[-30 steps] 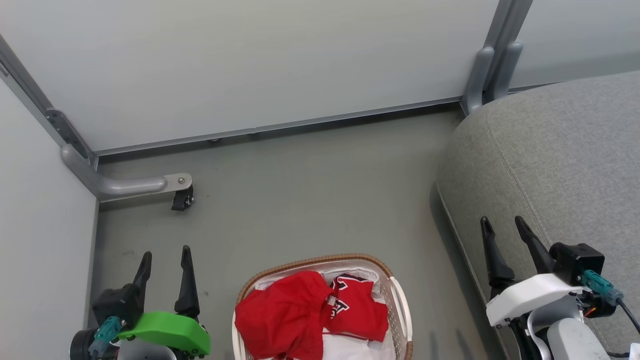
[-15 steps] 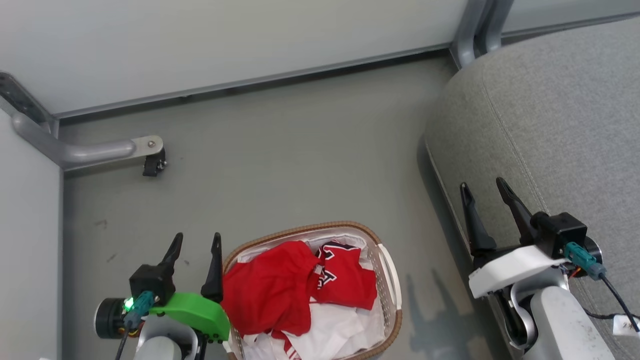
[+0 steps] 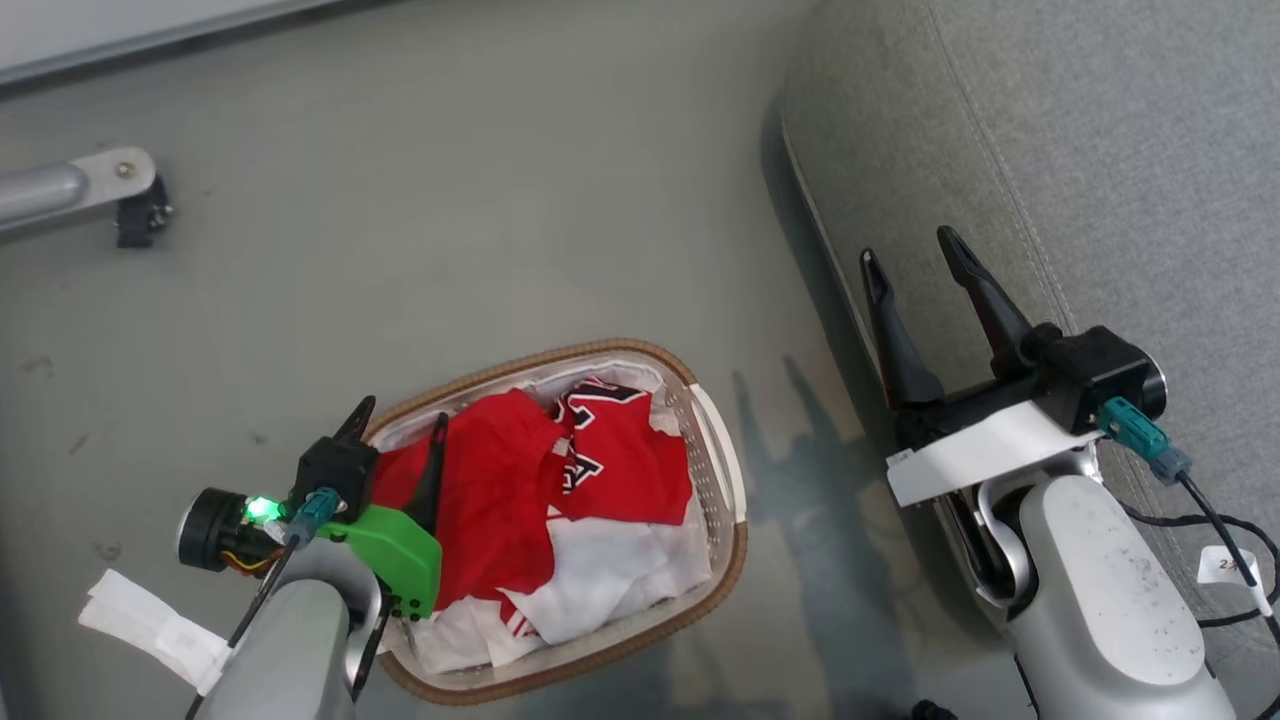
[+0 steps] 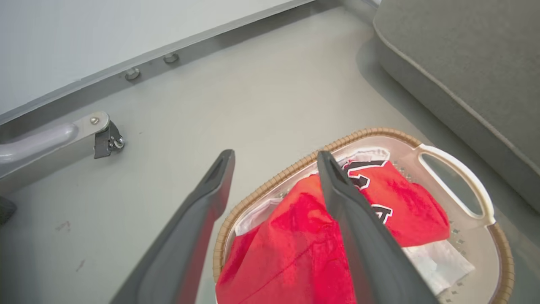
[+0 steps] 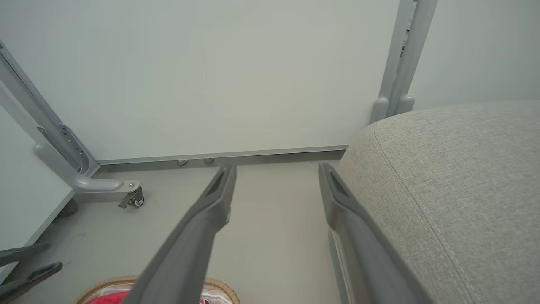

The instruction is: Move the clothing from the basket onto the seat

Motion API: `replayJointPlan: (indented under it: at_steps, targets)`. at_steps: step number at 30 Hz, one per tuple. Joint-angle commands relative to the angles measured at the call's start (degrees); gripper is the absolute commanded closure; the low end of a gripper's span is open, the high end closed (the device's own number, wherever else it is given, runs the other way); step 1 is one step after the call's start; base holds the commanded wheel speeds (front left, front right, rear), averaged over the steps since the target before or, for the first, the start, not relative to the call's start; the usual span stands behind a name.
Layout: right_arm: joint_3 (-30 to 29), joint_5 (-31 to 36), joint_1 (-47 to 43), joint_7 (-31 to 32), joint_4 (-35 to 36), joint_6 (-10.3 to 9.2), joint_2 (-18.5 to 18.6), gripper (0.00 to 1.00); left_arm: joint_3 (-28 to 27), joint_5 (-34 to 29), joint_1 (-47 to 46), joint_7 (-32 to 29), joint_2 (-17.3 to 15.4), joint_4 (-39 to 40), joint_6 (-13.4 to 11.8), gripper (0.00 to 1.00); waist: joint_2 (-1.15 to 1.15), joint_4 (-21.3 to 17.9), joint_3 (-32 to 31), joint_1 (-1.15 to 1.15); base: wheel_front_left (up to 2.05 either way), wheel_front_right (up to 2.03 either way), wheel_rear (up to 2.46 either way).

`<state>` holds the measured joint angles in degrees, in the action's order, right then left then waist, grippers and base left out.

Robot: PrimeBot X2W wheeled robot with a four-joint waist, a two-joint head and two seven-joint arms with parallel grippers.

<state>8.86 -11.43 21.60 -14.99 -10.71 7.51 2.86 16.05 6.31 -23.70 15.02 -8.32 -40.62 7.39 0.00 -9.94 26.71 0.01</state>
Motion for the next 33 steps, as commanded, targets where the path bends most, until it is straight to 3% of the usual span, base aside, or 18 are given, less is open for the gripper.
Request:
replayJointPlan:
  at_steps: [1,9,14,20,21,22,33]
  targets:
    - [0.58,0.02,0.97,-0.28,0.45,-0.04,0.06,0.0,0.27,-0.44,-1.78,0.23,-1.15,-1.86,0.11,0.0,0.0,-6.05,8.05,-0.01,0.0,0.0,0.0]
    - [3.17,0.36,2.7,-0.28,0.63,-0.04,0.05,0.0,4.24,-1.47,-7.49,0.16,-3.66,-14.72,0.11,0.0,0.0,-7.56,12.58,-0.01,0.0,0.0,0.0]
    - [4.74,0.24,3.06,-0.27,0.87,-0.04,0.09,0.0,5.65,-0.12,-10.83,0.16,-2.73,-23.28,0.11,0.0,0.0,-7.58,13.85,-0.01,0.0,0.0,0.0]
    - [5.84,-0.66,3.67,-0.28,0.32,-0.04,0.12,0.0,7.34,1.83,-12.61,0.16,-1.85,-25.96,0.11,0.0,0.0,-7.19,13.4,-0.01,0.0,0.0,0.0]
    - [5.91,-0.74,3.7,-0.28,0.11,-0.04,0.11,0.0,7.89,2.21,-12.34,0.16,-1.52,-25.78,0.11,0.62,0.0,-7.1,12.97,-0.01,0.0,0.0,0.0]
    - [5.82,-0.88,3.69,-0.27,-0.04,-0.04,0.11,0.0,7.98,2.66,-12.13,0.16,-1.47,-25.15,0.11,1.0,0.0,-6.97,12.47,-0.01,0.0,0.0,0.0]
    - [4.17,-0.53,0.5,-0.27,-2.57,-0.04,0.14,0.0,6.93,6.06,-4.84,0.16,-0.11,-16.38,0.12,1.0,0.0,-4.26,2.28,-0.01,0.0,0.0,0.0]
